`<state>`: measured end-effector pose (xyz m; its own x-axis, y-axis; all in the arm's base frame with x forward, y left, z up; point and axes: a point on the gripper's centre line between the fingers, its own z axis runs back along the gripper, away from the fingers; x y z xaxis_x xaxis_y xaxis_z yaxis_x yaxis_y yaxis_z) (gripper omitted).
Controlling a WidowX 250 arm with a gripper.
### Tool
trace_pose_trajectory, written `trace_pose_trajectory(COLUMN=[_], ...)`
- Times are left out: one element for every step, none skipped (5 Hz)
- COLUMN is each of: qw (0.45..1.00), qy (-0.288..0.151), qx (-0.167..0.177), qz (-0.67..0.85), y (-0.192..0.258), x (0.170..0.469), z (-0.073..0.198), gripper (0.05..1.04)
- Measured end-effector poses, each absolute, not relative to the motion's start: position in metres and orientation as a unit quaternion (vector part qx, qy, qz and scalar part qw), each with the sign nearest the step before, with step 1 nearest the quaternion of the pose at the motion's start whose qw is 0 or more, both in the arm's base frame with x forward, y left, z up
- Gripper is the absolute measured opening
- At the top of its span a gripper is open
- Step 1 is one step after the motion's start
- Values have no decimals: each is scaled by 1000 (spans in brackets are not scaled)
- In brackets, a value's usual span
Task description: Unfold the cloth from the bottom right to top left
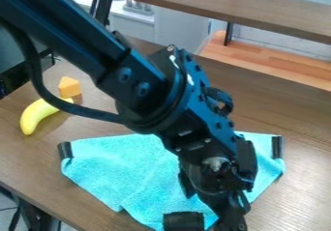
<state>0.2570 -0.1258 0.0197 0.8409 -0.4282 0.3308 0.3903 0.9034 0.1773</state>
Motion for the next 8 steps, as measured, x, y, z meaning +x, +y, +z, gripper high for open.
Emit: trace_pose_trajectory(qw=[956, 953, 946, 938, 938, 939, 940, 941], qy=[-181, -179, -187, -191, -203, -196, -193, -181], qx=[52, 45, 28, 31, 48, 80, 85, 80], qz=[-226, -241, -265, -288, -277, -272, -269, -275], y=[-126, -130, -132, -134, -132, -131, -137, -141], x=[251, 244, 236, 228, 232, 236, 245, 246], z=[21, 22, 23, 18, 17, 4, -1, -4], gripper=[999, 999, 999, 999, 999, 995, 883, 605])
